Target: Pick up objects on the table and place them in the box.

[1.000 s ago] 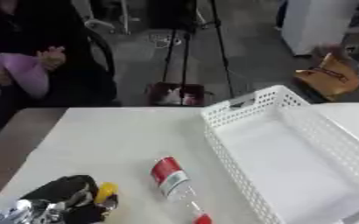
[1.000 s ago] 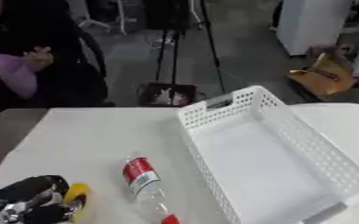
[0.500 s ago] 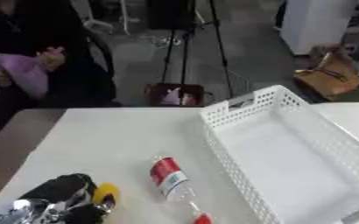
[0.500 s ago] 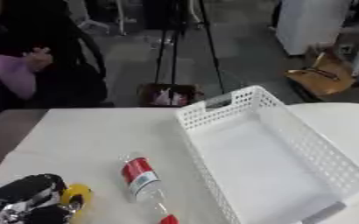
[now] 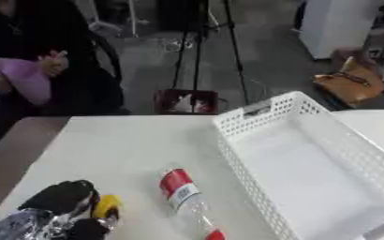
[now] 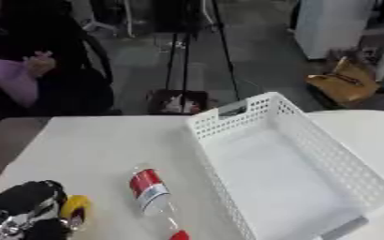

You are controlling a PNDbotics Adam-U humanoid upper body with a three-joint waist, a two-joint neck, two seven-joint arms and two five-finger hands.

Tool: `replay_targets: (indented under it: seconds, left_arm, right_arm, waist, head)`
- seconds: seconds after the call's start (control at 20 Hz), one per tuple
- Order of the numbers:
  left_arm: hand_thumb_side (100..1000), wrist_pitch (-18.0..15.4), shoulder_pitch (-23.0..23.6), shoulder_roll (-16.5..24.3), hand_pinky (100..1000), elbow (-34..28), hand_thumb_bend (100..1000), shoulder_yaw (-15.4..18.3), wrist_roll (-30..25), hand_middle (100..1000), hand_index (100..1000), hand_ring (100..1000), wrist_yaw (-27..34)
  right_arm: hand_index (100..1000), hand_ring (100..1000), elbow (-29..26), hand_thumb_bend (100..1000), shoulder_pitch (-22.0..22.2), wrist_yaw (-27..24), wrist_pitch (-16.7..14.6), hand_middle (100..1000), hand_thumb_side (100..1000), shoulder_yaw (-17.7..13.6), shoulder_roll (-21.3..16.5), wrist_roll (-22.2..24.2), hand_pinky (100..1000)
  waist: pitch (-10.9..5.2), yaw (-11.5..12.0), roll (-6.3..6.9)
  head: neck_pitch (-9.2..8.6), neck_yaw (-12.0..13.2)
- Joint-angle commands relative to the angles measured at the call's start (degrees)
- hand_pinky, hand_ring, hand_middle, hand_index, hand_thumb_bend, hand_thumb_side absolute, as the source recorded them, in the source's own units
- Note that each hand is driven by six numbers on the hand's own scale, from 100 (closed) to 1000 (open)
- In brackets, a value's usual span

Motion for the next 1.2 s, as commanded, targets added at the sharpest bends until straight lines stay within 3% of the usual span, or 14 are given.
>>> replay_targets:
  seconds: [0.05, 0.8, 1.2]
  left_arm:
    - [551, 14.4, -0.1, 2.0, 752, -0.9, 100, 0.4, -14.9, 663, 578, 771, -1.7]
    - [425, 14.4, -1.6, 1.8, 720, -6.1, 100, 1.9, -11.3, 605, 546, 734, -7.6]
    - [394, 14.4, -3.8, 1.0, 711, -6.2, 100, 2.1, -7.2, 586, 534, 720, -7.3]
  right_arm:
    - [664, 471, -1.1, 100, -0.1, -0.3, -3.6, 613, 561, -0.5, -1.4, -3.3, 651]
    - [662, 470, -1.1, 100, -0.2, -0.3, -3.4, 612, 555, -0.5, -1.7, -3.3, 650]
    - [662, 470, -1.1, 100, -0.2, -0.4, -3.3, 612, 552, -0.4, -1.9, -3.3, 649]
  waist:
    - [-1.05, 0.0, -0.18]
    - [-1.37, 0.2, -0.09]
    - [-1.68, 0.2, -0.14]
  head:
    - [-0.90, -0.1]
    - [-0.86, -0.3]
    - [-0.86, -0.5]
